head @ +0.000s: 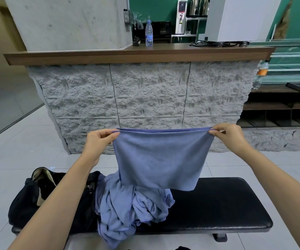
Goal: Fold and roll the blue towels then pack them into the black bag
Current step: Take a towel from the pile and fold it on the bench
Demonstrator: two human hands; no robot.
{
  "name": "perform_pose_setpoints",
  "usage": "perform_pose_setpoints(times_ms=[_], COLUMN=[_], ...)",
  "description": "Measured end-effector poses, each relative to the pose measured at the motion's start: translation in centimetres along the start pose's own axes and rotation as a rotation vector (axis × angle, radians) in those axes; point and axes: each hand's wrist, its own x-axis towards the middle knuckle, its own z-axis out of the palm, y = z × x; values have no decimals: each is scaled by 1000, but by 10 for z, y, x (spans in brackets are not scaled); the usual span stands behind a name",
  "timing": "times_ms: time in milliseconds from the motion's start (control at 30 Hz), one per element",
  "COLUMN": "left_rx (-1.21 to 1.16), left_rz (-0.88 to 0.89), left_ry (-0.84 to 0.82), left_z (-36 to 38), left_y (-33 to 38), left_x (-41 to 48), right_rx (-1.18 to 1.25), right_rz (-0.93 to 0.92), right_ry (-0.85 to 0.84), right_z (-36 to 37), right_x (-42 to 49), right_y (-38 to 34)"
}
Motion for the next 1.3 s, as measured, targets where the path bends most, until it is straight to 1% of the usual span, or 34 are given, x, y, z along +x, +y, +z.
perform_pose_setpoints(times_ms=[100,200,233,333,500,633,767,800,833,900,933,967,1000,1033,1067,1100,1133,1200,1300], left_rx=[22,4,38,132,79,108,192,192,122,-161,-264,-294,-291,-271,-245,-232,-218,-184,-121], left_rz=[27,93,96,61,70,97,104,70,9,-183,-280,-384,-473,-541,-556,-527,-458,-337,-249], left_ry=[-5,45,60,73,118,85,-17,-41,-83,-245,-298,-307,-255,-168,-66,-1,32,38,24], left_z=[-1,-4,-4,-2,2,-3,-11,-15,-19,-29,-31,-28,-21,-11,2,19,36,71,112], left_y=[3,6,6,-3,-1,6,10,10,12,13,10,8,5,2,-2,-3,-2,2,7], left_x=[-2,0,1,2,2,3,1,3,2,3,4,5,4,3,1,-2,-5,-15,-27], right_rx=[-46,28,0,-164,-136,-103,-134,-51,124,665,844,894,828,713,583,498,448,402,397], right_rz=[-82,-121,-134,-118,-94,-72,-89,-51,8,156,234,322,412,480,513,508,471,335,176], right_ry=[-16,117,123,13,84,90,-2,-35,-96,-258,-304,-304,-254,-153,-20,95,150,138,46], right_z=[-4,-12,-13,-9,-8,-13,-19,-21,-24,-28,-26,-19,-10,2,14,27,38,58,83], right_x=[0,0,2,2,0,3,2,2,1,-1,-2,-1,0,0,0,-1,-4,-13,-32], right_y=[-4,-12,-12,-9,-13,-15,-19,-20,-19,-16,-14,-11,-11,-11,-12,-16,-25,-50,-83])
